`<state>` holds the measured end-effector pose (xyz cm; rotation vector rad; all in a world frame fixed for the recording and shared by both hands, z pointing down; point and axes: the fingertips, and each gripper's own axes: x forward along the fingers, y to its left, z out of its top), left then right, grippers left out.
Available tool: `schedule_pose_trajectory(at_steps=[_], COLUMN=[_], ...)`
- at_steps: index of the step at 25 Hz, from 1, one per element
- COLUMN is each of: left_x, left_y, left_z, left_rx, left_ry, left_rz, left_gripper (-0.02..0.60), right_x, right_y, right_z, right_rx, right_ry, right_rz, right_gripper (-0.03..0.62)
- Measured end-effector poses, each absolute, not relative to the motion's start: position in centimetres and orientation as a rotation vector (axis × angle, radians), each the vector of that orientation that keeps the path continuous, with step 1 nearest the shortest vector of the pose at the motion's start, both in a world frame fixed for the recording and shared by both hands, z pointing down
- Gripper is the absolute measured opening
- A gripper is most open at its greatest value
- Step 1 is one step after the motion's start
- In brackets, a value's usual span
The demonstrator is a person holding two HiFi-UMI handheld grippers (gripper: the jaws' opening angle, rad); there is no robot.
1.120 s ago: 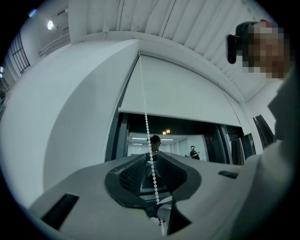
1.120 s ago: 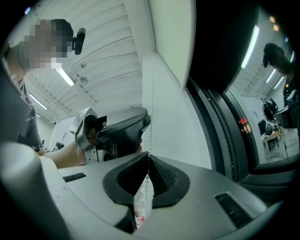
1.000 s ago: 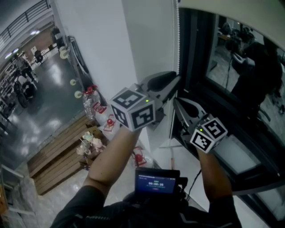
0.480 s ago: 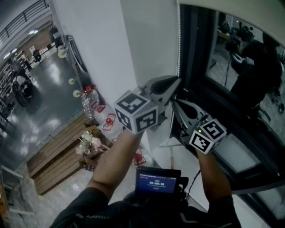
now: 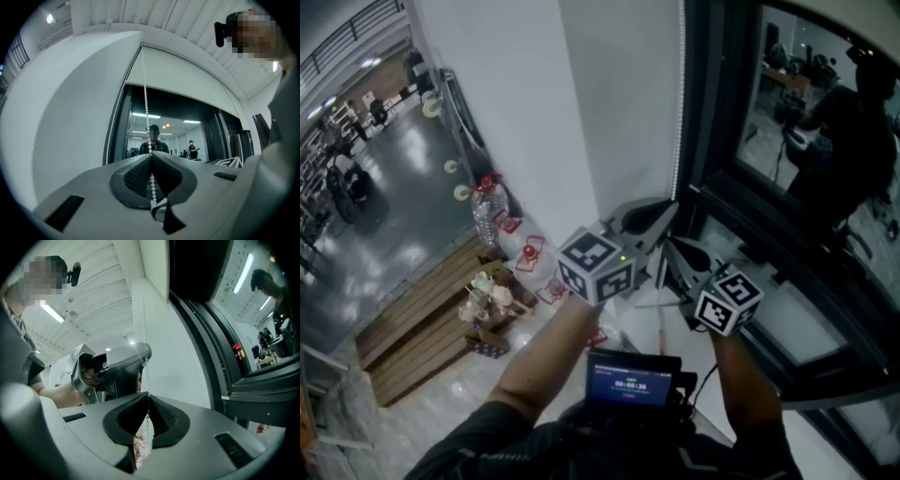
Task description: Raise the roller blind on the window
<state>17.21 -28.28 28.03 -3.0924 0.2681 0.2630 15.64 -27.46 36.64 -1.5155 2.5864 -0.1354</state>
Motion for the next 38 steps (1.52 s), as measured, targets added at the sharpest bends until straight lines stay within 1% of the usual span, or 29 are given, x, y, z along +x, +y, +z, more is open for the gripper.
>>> schedule_pose_trajectory(at_steps=[9, 18, 22, 25, 26, 29, 32, 38], left_x=[17.0, 16.7, 16.9, 16.7, 16.6, 16.4, 16.1, 16.0], left_y=[-27.4, -26.5, -26.5, -26.6, -26.7, -26.8, -26.5, -24.7], left_z=[31.7, 33.8, 34.9, 34.5, 34.4, 34.3, 34.1, 33.9], left_rx=[-3.118, -3.118, -3.154, -3.186, -3.188, -3.191, -3.214, -3.224], left_ry=[0.275, 0.245, 0.232, 0.203, 0.200, 0.185, 0.159, 0.097], left_rz=[0.208, 0.199, 0.148, 0.153, 0.154, 0.156, 0.189, 0.185], left_gripper=[-0.002, -0.002, -0.002, -0.002, -0.002, -0.002, -0.002, -0.003], right_x=[15.6, 15.5, 15.4, 16.2, 16.7, 18.9, 20.4, 17.7], right_y=[-26.5, -25.5, -25.3, -25.0, -24.7, -24.0, -23.8, -24.2], right_z=[40.1, 41.4, 42.2, 41.7, 41.2, 37.7, 31.4, 19.0], right_rx=[-1.546, -1.576, -1.602, -1.698, -1.726, -1.744, -1.673, -1.452], right_ry=[2.578, 2.618, 2.646, 2.682, 2.693, 2.676, 2.609, 2.597], right_rz=[-0.268, -0.332, -0.340, -0.284, -0.256, -0.170, -0.048, 0.152], right_gripper=[0.005, 0.014, 0.015, 0.046, 0.047, 0.086, 0.086, 0.094])
